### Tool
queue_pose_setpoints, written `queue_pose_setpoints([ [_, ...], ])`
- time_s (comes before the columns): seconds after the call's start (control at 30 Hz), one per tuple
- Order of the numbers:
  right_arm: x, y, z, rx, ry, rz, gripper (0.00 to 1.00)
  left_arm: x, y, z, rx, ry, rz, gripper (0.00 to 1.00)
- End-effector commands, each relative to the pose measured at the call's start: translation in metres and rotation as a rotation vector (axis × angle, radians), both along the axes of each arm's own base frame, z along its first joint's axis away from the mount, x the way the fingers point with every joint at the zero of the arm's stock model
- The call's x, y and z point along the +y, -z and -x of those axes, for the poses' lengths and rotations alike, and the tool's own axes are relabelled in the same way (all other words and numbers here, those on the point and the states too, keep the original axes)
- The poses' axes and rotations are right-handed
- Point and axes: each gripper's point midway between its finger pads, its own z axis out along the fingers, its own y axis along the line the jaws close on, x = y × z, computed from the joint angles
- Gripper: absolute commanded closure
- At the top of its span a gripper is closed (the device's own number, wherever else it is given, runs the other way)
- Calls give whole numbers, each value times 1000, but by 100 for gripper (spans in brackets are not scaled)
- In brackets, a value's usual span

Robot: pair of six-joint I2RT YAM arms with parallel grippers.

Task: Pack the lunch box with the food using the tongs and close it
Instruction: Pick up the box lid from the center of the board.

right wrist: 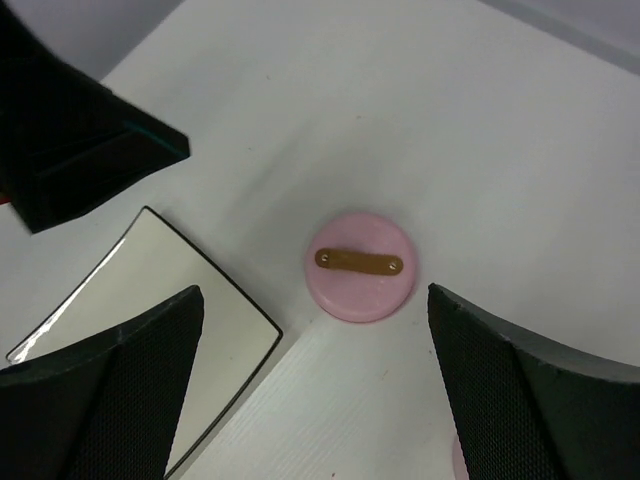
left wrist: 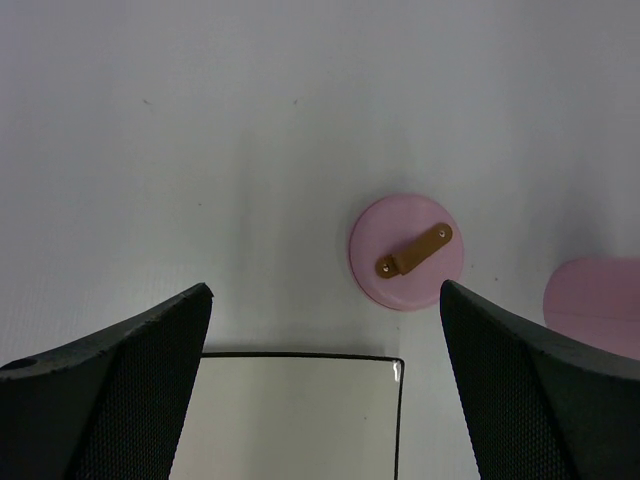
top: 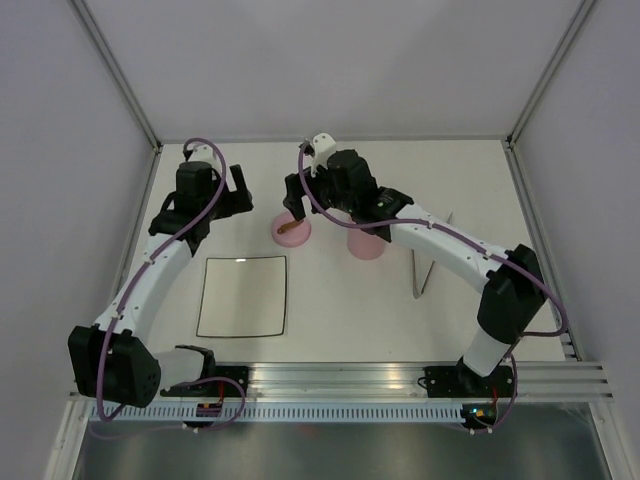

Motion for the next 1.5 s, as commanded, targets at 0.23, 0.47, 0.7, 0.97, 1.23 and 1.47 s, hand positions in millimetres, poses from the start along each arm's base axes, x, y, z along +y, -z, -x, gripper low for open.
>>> queue_pose_setpoints([
  [0.23, -159, -69, -56, 70, 507, -346, 2, -106, 32, -15, 41, 541, -141, 3],
  [0.47, -280, -46, -33, 66, 776, -209, 2, -126, 95, -44, 186, 627, -248, 10],
  [0.7, -333, -30, 1, 48, 908, -153, 2, -122, 158, -42, 356, 637, -285, 18],
  [0.97, -331, -22, -1, 82, 884, -134, 2, -125, 183, -40, 402, 648, -364, 31],
  [1.23, -335, -17, -1, 94, 908, -129, 2, -119, 203, -32, 455, 640, -436, 62],
  [1.47, -341, -16, 5, 101, 949, -131, 2, -116, 193, -40, 433, 590, -445, 98],
])
